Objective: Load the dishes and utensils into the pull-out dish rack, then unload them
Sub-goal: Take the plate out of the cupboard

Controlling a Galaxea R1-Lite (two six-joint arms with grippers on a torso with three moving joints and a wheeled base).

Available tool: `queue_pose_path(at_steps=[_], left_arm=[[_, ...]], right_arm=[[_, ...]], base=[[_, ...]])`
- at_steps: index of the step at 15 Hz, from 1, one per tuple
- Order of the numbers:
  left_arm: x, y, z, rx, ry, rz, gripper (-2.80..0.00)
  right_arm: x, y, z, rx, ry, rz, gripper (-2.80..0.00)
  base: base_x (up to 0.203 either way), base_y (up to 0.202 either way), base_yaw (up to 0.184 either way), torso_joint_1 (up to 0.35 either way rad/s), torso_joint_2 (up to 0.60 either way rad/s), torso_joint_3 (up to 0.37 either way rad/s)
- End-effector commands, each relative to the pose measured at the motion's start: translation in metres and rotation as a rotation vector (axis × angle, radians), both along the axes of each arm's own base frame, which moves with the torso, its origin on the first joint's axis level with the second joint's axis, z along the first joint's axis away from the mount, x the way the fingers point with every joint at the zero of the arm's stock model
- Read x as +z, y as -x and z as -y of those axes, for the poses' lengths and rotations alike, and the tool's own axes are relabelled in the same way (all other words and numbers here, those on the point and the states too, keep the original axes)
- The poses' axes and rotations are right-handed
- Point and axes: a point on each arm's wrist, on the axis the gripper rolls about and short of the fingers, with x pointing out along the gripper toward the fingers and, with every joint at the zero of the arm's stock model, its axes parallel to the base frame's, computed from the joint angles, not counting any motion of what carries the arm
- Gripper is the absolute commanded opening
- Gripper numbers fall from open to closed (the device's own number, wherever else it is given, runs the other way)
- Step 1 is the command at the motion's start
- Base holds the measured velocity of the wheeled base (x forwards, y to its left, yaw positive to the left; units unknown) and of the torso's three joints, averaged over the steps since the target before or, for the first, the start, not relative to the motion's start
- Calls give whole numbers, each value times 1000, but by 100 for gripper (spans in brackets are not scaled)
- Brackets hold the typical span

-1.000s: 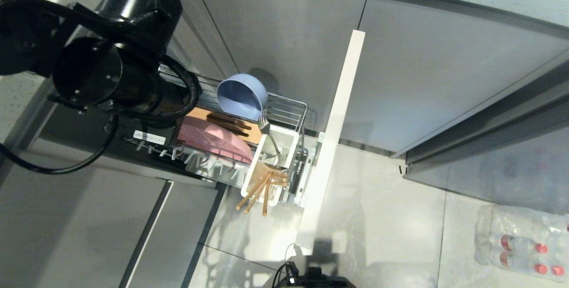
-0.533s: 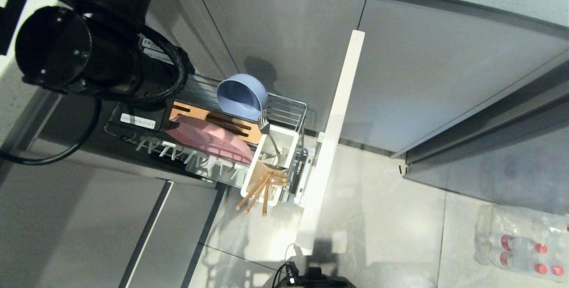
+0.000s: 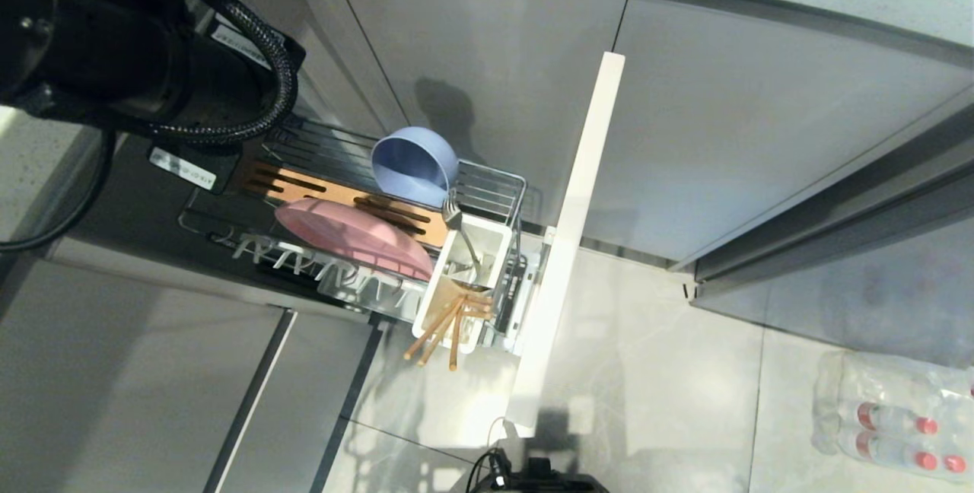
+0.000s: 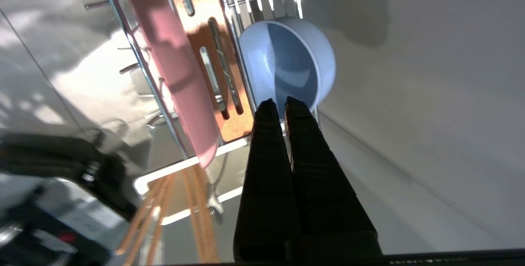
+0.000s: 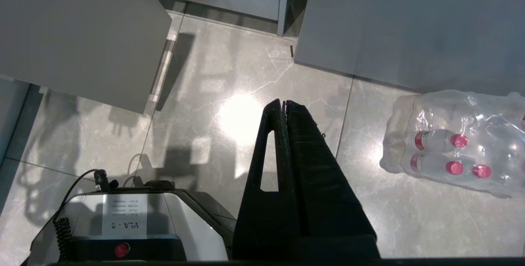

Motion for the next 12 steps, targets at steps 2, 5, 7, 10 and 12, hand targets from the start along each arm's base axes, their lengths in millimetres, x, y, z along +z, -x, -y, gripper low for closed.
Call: queue_pose_path(at_steps=[2, 5, 7, 10, 12], left_arm=[[13, 17, -1, -34, -70, 30, -280], [32, 41, -12, -108, -238, 96, -280], [46, 58, -24, -166, -348, 159, -280], [64, 77, -43, -197, -468, 251, -280], [76, 93, -63, -189, -522, 313, -280]], right_arm=[[0, 0, 0, 0, 0, 0, -280], [0, 0, 0, 0, 0, 0, -280], [0, 0, 0, -1, 0, 0, -280], [0, 0, 0, -1, 0, 0, -280], [0, 0, 0, 0, -1, 0, -280]], base=[[0, 0, 0, 0, 0, 0], [0, 0, 0, 0, 0, 0], [0, 0, 0, 0, 0, 0], [0, 0, 0, 0, 0, 0], [0, 0, 0, 0, 0, 0]])
